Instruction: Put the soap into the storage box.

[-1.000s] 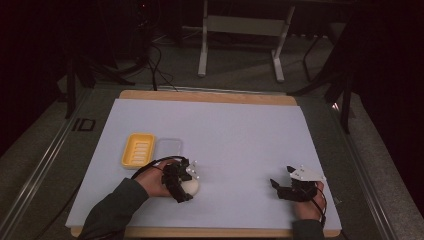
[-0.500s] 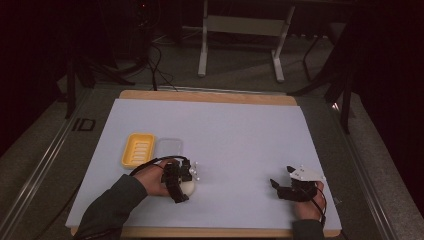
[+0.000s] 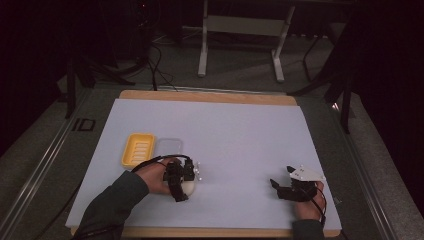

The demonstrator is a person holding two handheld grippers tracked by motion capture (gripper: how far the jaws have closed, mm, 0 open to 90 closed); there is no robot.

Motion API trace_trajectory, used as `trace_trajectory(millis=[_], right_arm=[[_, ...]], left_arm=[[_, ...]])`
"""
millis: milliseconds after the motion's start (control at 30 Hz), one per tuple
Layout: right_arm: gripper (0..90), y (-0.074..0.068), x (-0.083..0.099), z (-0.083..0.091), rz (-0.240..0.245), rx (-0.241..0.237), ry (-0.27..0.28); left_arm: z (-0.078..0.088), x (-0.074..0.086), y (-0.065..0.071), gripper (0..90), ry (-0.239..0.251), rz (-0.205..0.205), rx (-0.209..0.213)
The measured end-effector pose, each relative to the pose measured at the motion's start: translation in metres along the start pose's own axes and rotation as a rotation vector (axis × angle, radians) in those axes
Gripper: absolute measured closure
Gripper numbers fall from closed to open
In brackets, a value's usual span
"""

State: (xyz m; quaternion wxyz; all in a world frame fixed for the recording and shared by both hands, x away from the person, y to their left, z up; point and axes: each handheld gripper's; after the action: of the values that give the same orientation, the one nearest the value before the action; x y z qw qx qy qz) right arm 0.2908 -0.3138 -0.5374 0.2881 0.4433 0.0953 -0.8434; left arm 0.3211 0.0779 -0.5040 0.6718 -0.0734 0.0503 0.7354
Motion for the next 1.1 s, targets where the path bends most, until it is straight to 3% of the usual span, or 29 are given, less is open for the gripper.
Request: trace_trajectory(millis=[400,1100], right_arm=[[19.1,0.0,0.0,0.0,-0.001,-0.001,0.0],[19.1,0.0,0.0,0.0,-0.002,-0.002,0.0]], left_arm=[[0.015,0.001,-0.004,23.3,0.01,0.004,-0.038],[0.047,0.021,-0.027,23.3,0.009,0.08,-0.118]])
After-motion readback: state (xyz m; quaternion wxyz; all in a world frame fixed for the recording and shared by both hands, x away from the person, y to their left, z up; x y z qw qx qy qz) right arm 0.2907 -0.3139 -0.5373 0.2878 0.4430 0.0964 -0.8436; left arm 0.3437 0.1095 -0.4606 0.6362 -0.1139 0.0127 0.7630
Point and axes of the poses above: each handheld gripper's, and its own axes: z roughly backward along the jaws, x roughly out of its underside, y roughly to its right, and after that the axes turned 3 degrees about -z, right-handed
